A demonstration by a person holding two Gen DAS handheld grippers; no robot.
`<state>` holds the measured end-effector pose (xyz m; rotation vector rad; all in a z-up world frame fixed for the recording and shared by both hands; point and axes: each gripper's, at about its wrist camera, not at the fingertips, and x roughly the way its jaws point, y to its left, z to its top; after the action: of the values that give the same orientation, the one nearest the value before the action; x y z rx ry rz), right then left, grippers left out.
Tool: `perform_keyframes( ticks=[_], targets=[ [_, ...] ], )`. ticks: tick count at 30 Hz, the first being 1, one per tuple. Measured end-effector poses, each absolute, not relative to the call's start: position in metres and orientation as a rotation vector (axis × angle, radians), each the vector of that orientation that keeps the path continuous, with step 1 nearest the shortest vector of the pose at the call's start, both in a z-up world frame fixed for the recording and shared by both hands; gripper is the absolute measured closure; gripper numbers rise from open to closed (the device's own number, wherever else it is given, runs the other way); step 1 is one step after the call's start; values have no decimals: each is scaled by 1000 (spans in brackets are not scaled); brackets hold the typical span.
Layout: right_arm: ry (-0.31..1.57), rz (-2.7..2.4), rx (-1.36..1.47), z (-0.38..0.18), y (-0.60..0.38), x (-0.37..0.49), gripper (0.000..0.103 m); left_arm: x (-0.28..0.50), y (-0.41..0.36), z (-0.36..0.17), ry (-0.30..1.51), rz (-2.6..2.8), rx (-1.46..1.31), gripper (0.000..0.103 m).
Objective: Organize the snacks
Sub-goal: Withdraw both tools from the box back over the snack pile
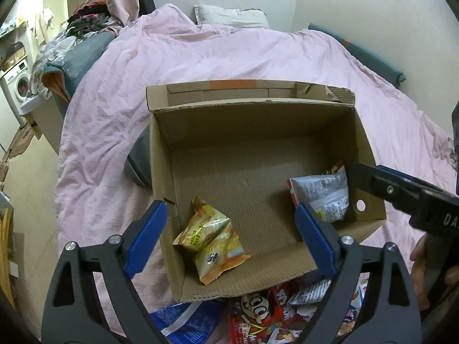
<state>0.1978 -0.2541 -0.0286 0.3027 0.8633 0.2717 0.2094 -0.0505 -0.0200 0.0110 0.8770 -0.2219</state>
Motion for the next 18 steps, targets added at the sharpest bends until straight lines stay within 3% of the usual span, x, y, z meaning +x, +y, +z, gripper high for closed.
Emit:
perform_keyframes(
  ticks=[18],
  targets=[
    [848,290,271,-20,-251,195,13,194,-44,-10,796,-153,25,14]
  ],
)
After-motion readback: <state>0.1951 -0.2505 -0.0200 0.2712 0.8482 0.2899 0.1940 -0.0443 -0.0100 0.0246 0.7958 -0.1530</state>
